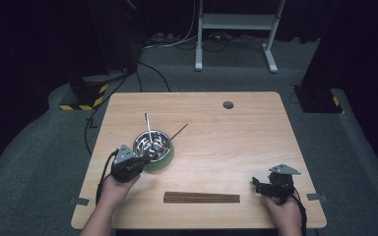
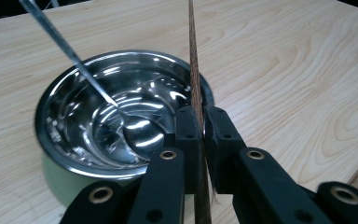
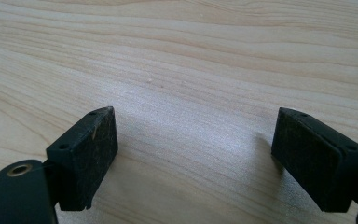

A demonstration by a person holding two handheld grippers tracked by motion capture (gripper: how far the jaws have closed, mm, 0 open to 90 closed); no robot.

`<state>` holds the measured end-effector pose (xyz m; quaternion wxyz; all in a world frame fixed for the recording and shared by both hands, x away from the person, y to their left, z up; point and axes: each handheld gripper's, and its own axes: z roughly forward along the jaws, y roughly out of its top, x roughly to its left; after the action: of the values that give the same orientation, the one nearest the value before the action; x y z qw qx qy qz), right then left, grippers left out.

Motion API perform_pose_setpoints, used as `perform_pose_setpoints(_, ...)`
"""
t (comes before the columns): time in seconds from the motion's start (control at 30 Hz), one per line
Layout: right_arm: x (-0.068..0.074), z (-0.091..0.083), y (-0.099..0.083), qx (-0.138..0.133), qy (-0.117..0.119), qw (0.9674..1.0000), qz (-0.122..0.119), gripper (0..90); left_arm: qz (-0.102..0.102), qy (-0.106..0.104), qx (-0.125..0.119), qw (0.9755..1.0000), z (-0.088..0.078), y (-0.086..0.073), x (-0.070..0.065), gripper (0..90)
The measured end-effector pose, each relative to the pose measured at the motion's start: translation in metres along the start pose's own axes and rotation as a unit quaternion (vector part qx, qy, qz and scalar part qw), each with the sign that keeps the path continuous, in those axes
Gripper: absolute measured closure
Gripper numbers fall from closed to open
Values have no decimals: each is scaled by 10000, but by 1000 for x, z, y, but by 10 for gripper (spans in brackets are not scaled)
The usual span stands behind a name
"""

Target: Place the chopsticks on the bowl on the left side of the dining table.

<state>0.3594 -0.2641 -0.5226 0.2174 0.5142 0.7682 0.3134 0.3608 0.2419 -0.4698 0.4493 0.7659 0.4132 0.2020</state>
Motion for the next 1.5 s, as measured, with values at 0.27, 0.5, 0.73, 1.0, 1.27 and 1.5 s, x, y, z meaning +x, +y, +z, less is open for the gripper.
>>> perform_pose_setpoints(0.27,0,0,0,-11,-13,10000,-14,140,-288,34,-133,9995,-1,-7,16,840)
perform_pose_setpoints(0.5,0,0,0,-11,-28,10000,-16,140,-173,91,57,9998,-3,-10,32,840)
perform_pose_setpoints(0.73,0,0,0,-5,-28,10000,17,142,-181,-31,62,9998,1,-12,37,840)
perform_pose_setpoints(1.0,1,0,0,-5,-34,10000,19,143,-143,-47,98,9998,8,-12,36,839)
perform_pose_setpoints(1.27,0,0,0,-10,-40,10000,2,142,-155,-39,139,9998,9,-13,38,835)
perform_pose_setpoints(1.5,0,0,0,-12,-40,10000,22,143,-100,9,140,9999,10,-13,36,762)
